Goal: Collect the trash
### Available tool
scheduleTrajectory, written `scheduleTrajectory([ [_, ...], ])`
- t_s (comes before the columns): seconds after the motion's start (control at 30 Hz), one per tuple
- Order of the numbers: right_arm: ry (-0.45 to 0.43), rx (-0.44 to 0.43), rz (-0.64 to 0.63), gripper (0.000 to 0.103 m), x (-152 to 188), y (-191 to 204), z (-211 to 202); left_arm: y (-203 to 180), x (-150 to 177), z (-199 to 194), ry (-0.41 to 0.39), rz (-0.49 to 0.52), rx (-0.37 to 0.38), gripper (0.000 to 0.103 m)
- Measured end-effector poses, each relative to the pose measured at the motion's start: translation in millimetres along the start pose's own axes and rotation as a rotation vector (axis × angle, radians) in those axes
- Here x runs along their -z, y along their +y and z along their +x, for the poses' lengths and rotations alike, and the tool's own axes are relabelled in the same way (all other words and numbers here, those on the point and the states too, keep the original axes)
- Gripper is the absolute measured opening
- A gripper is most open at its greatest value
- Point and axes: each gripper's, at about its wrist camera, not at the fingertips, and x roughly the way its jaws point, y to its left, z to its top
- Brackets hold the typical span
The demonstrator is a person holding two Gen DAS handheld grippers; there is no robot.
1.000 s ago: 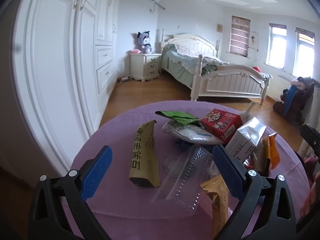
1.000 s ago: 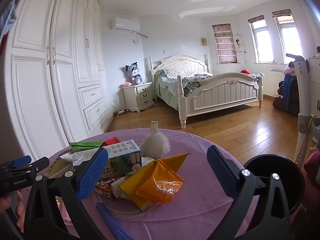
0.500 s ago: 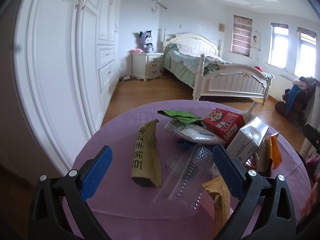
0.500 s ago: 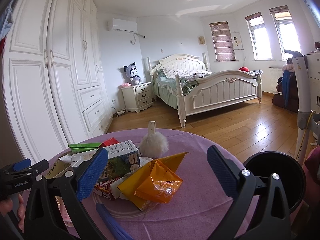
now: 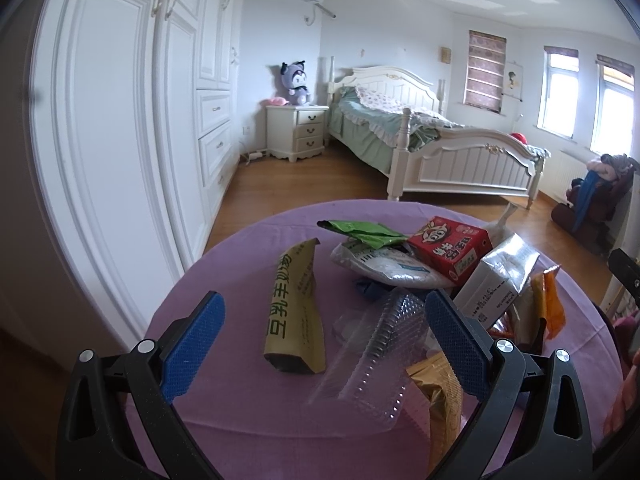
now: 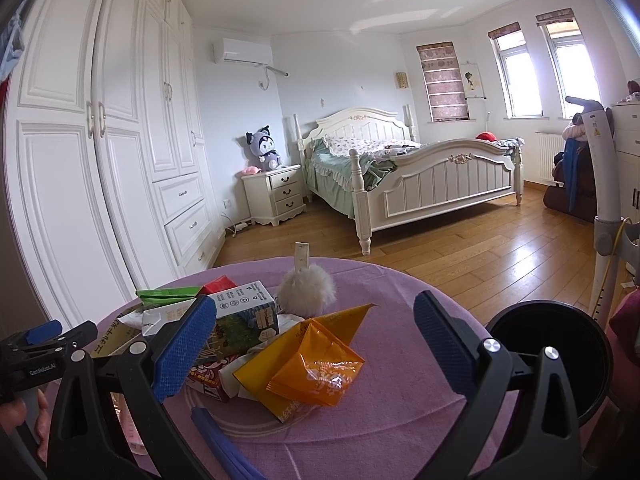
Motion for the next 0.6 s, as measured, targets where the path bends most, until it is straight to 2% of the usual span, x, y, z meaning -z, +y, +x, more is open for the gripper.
scheduleTrajectory([
  [0.6, 0.003, 0.000, 0.007, 0.098, 0.7, -0.8, 0.5, 5.5, 1.1, -2.2, 0.017, -0.023, 0.000, 0.099],
])
